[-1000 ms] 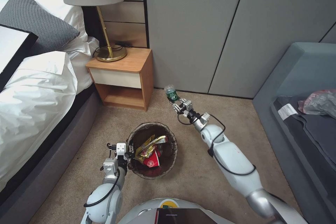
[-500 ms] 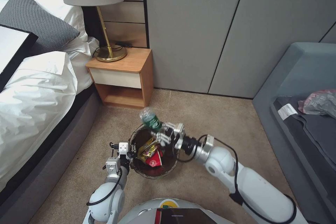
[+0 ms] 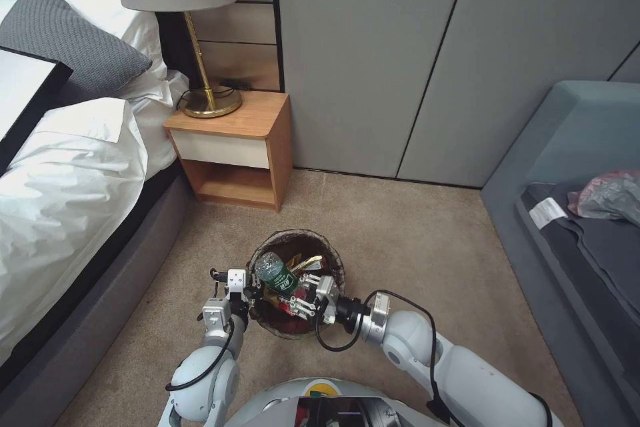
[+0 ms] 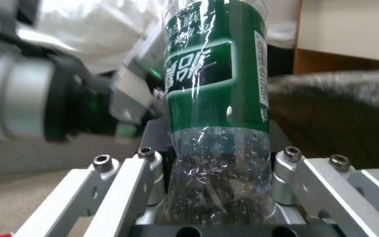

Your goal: Pick up the trash bin, then pick up the garbage from the floor and place it into the trash bin.

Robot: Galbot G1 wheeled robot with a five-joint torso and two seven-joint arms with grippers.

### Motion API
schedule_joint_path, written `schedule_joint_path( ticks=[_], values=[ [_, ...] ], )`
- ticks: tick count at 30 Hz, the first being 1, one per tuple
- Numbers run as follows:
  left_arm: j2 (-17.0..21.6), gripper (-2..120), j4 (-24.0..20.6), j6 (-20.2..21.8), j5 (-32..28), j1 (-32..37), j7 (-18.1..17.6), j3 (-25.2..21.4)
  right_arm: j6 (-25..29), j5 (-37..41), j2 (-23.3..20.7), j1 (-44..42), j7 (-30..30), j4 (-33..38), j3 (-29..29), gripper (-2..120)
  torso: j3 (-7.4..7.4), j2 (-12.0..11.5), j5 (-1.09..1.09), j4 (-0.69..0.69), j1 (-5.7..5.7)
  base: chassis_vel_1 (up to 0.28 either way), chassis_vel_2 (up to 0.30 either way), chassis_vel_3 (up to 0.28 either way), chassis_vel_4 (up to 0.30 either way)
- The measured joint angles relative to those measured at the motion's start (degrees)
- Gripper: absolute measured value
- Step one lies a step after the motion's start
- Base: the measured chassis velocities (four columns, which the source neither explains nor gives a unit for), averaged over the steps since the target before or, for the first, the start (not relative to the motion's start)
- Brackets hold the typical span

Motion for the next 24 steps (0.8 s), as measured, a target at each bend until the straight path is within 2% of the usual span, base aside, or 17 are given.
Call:
schedule_joint_path(
  ticks=[9,13,14,15,17,18,20,24],
  values=[
    [-0.1,2,-0.2,0.0,0.0,0.1,0.0,0.1,0.8,-1.2,1.6,0.8,-0.5,-5.0,0.1,30,0.00,0.0,0.00,0.00,0.00,0.000,0.000,0.000,0.000],
    [-0.2,2,-0.2,0.0,0.0,0.1,0.0,0.1,1.0,-1.8,2.0,0.8,-0.5,-6.0,0.2,43,0.00,0.0,0.00,0.00,0.00,0.000,0.000,0.000,0.000],
    [-0.2,2,-0.2,0.0,0.0,0.1,0.0,0.1,1.0,-1.8,2.0,0.8,-0.5,-6.0,0.2,43,0.00,0.0,0.00,0.00,0.00,0.000,0.000,0.000,0.000],
    [-0.2,2,-0.2,0.0,0.0,0.1,0.0,0.1,1.0,-1.8,2.1,0.8,-0.5,-6.1,0.2,50,0.00,0.0,0.00,0.00,0.00,0.000,0.000,0.000,0.000],
    [-0.2,2,-0.2,0.0,0.0,0.1,0.0,0.1,1.0,-1.8,2.1,0.8,-0.5,-6.1,0.2,50,0.00,0.0,0.00,0.00,0.00,0.000,0.000,0.000,0.000],
    [-0.2,2,-0.2,0.0,0.0,0.1,0.0,0.1,1.0,-1.8,2.1,0.9,-0.5,-6.2,0.2,61,0.00,0.0,0.00,0.00,0.00,0.000,0.000,0.000,0.000],
    [-0.2,2,-0.2,0.0,0.0,0.2,0.0,0.1,1.2,-1.9,2.4,1.2,-0.7,-6.5,0.3,73,0.00,0.0,0.00,0.00,0.00,0.000,0.000,0.000,0.000],
    [-0.2,2,-0.2,0.0,0.0,0.3,0.0,0.2,1.2,-2.0,2.5,1.3,-1.0,-6.5,0.5,82,0.00,0.0,0.00,0.00,0.00,0.000,0.000,0.000,0.000]
  ],
)
